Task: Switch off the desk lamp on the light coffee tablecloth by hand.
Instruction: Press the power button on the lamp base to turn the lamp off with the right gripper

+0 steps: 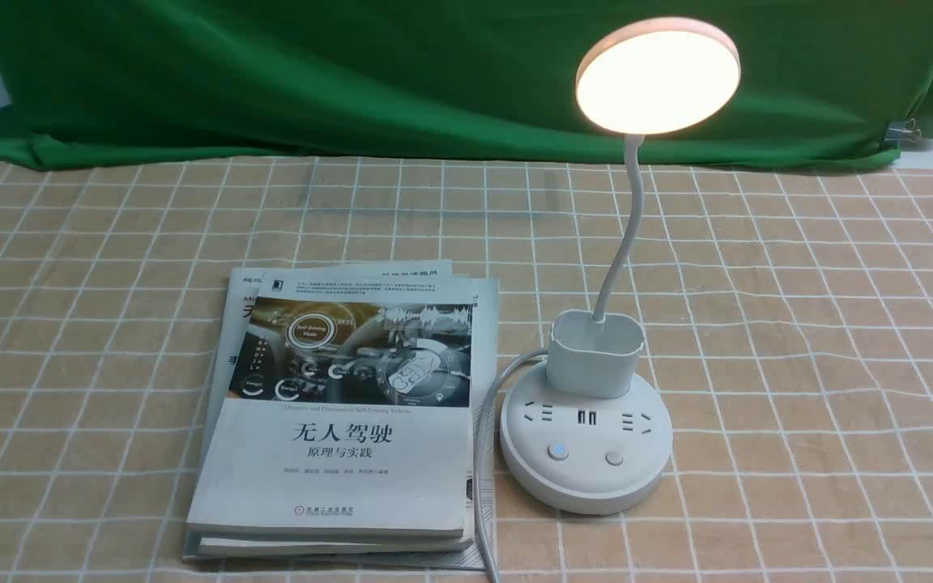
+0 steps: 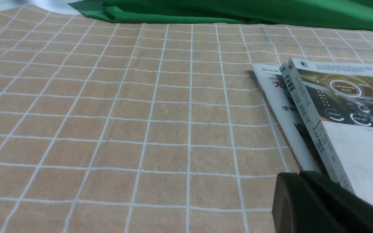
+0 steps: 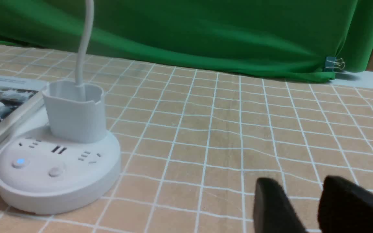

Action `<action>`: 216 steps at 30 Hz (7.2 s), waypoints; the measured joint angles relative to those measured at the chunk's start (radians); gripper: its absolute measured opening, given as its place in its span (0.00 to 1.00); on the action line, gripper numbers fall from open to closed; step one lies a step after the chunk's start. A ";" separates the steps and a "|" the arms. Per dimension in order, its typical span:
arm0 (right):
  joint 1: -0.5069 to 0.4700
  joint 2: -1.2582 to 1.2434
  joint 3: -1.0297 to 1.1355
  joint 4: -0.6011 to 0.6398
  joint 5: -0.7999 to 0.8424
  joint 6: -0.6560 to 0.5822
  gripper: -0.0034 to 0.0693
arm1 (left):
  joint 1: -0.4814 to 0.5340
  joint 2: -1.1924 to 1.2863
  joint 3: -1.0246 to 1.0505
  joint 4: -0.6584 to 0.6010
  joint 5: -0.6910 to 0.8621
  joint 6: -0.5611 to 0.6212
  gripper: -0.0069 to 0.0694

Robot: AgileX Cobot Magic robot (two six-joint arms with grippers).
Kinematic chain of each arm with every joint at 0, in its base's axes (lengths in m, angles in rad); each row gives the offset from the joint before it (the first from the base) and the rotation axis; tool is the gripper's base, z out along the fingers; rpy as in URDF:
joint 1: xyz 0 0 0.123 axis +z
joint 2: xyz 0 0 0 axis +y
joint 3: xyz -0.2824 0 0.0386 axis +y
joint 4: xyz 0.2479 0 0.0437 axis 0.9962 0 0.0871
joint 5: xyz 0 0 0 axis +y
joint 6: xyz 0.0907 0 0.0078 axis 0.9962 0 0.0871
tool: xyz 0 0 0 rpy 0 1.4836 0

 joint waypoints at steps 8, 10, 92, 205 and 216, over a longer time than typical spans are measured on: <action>0.000 0.000 0.000 0.000 0.000 0.000 0.38 | 0.000 0.000 0.000 -0.001 0.000 0.001 0.10; 0.000 0.000 0.000 0.000 0.000 0.000 0.38 | 0.000 0.000 0.000 -0.001 0.000 0.001 0.10; 0.439 1.734 -1.156 0.117 0.573 0.127 0.09 | 0.000 0.000 0.000 0.000 0.000 0.000 0.10; 0.448 1.784 -1.176 0.084 0.509 0.154 0.10 | 0.000 0.000 0.000 0.000 0.000 0.000 0.10; 0.448 1.833 -1.179 0.083 0.497 0.155 0.10 | 0.000 0.000 0.000 0.000 0.000 0.000 0.10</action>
